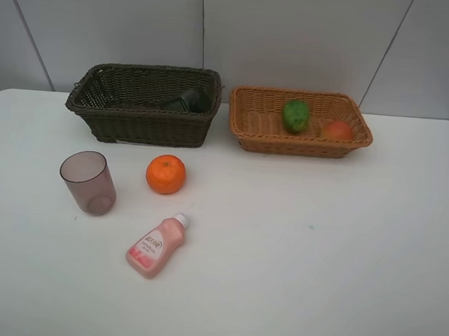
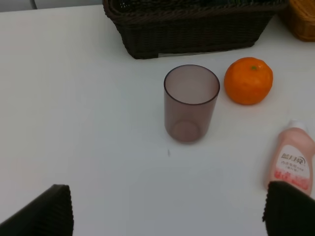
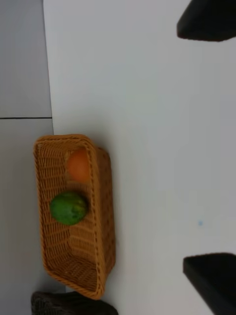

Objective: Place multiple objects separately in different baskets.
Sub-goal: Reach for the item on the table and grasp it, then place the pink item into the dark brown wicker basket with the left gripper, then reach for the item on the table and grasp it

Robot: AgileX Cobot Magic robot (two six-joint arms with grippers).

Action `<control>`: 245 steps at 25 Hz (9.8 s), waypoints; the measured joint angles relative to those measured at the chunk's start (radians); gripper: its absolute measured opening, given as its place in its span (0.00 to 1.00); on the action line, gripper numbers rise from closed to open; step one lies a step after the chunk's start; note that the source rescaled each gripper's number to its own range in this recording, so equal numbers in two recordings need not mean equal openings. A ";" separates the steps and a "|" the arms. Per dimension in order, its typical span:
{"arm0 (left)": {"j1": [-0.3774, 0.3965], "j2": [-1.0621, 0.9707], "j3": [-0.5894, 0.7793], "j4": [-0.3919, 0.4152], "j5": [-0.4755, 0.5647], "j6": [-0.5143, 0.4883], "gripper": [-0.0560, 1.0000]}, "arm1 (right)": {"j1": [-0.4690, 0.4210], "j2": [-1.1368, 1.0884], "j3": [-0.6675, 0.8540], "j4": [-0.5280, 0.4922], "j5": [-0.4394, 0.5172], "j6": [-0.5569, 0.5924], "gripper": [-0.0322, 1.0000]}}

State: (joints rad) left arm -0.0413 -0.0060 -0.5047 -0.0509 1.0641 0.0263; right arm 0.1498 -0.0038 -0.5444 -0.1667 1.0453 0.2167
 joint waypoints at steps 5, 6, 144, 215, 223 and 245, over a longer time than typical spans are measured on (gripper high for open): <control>0.000 0.000 0.000 0.000 0.000 0.000 1.00 | 0.000 0.000 0.020 -0.055 0.016 0.000 0.88; 0.000 0.000 0.000 0.000 0.000 0.000 1.00 | 0.000 0.000 0.021 -0.059 0.016 0.000 0.88; -0.428 1.855 -0.467 0.202 -0.467 0.238 1.00 | -0.166 0.000 0.023 0.003 0.016 -0.001 0.88; -0.182 2.172 -1.245 0.267 -0.340 -0.309 0.06 | -0.166 0.000 0.023 0.004 0.016 -0.001 0.88; -0.182 2.262 -1.245 0.209 -0.408 -0.278 0.06 | -0.166 0.000 0.023 0.004 0.016 -0.001 0.88; -0.223 2.167 -1.265 0.172 -0.325 -0.191 1.00 | -0.166 0.000 0.023 0.003 0.016 -0.001 0.88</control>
State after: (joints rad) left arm -0.2646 2.1610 -1.7692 0.1212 0.7388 -0.1649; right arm -0.0160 -0.0038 -0.5214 -0.1640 1.0618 0.2157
